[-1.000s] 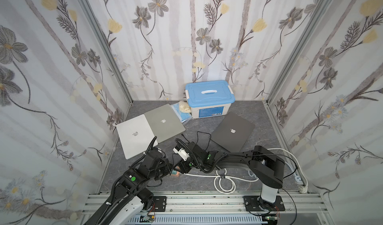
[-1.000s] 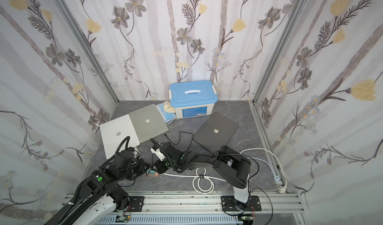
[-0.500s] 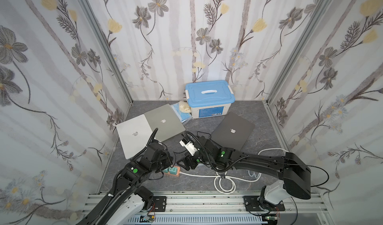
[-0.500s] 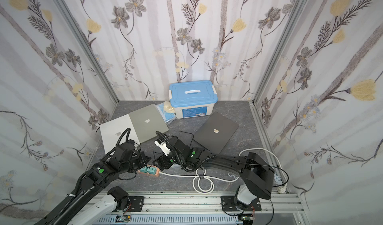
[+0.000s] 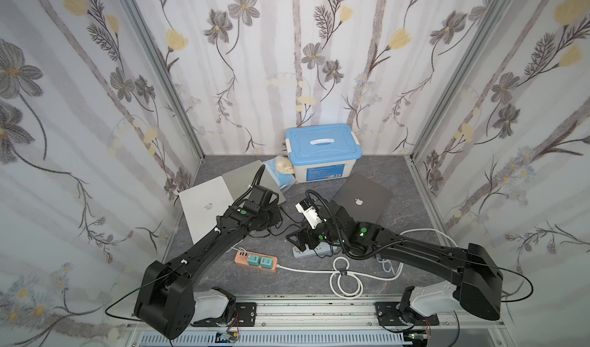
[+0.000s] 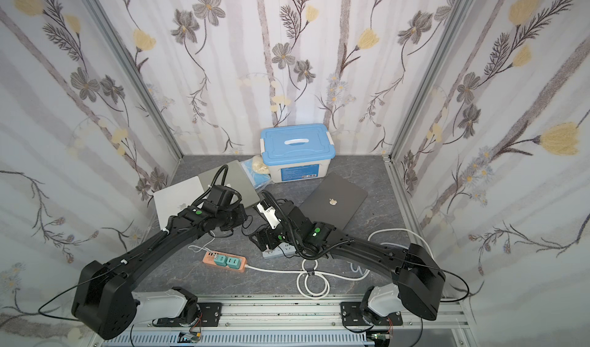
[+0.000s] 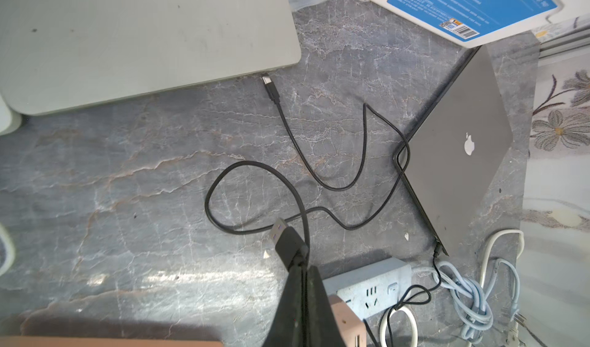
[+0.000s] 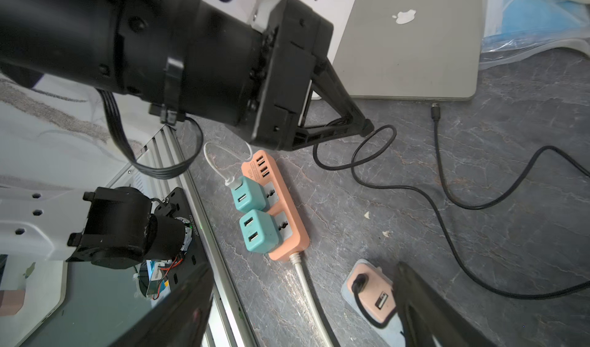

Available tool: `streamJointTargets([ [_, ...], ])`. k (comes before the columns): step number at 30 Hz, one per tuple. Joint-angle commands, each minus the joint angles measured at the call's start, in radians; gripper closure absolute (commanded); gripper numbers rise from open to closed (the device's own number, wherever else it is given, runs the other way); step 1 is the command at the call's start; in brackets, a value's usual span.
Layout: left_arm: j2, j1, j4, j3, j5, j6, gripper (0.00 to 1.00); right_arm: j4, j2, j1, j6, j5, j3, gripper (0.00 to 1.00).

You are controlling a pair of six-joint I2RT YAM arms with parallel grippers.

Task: Unplug the laptop charger
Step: Place the charging cable at the center of the board.

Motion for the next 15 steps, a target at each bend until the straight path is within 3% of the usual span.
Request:
streamJointTargets([
  [1,0.070,0.002,0.050,0.032,-0.004,0.042,1.00,0.003,-0.014,-0.009,-0.013,0.021,-0.005,0.12],
  [11,0.241,0.001,0.082,0.045,-0.008,0.053,1.00,0.043,-0.025,-0.024,-0.020,0.003,-0.046,0.11],
  [15,0.275,0.001,0.079,0.058,-0.009,0.059,0.93,0.065,-0.039,-0.023,-0.040,-0.002,-0.059,0.11],
])
